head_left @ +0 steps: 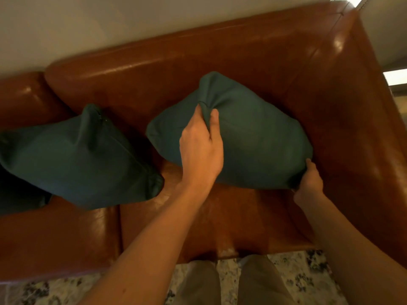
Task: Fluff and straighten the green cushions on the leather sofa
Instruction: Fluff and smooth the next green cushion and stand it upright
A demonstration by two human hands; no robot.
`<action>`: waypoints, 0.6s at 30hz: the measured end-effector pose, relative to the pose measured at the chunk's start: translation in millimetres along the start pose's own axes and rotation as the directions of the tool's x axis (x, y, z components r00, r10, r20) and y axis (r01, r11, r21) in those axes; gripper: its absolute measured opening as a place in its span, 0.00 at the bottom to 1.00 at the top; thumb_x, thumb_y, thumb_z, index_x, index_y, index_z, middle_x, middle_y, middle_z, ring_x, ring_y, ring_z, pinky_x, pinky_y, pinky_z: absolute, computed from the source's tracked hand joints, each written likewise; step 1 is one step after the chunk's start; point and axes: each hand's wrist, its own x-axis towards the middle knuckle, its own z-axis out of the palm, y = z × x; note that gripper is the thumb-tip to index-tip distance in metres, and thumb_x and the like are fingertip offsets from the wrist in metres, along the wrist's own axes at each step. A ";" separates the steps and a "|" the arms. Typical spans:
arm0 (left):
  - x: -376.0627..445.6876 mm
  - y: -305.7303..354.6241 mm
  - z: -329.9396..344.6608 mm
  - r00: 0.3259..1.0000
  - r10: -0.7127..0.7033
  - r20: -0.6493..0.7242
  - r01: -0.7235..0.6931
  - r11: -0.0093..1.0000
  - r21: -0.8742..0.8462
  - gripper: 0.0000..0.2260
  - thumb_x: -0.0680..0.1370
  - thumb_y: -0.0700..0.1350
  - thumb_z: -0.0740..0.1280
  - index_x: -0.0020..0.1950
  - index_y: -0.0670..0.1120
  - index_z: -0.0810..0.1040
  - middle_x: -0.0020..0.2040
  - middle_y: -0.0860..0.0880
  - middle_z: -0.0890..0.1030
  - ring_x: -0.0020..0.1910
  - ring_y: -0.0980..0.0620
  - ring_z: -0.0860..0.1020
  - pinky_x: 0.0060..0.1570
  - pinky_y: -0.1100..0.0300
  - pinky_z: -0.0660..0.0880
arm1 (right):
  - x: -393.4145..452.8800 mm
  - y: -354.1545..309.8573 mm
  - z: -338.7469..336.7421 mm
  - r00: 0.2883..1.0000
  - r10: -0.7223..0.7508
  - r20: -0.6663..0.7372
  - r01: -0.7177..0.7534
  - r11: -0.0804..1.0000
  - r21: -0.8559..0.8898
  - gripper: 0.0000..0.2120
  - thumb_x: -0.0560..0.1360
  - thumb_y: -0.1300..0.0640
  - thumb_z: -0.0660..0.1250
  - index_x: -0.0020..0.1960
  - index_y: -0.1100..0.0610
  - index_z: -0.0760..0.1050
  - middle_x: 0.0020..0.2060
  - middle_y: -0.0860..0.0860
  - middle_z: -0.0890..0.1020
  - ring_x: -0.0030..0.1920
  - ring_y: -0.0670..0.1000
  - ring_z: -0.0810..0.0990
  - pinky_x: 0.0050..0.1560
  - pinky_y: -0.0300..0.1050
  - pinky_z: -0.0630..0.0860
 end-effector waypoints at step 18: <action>24.4 -146.9 -21.4 0.786 -0.588 -0.191 0.573 0.809 -0.128 0.25 0.81 0.50 0.61 0.76 0.43 0.61 0.74 0.42 0.66 0.72 0.42 0.66 0.72 0.51 0.63 | -114.3 -49.3 69.0 0.697 -0.700 0.157 0.717 0.687 -0.120 0.07 0.71 0.54 0.74 0.48 0.54 0.83 0.41 0.47 0.85 0.45 0.46 0.84 0.52 0.49 0.80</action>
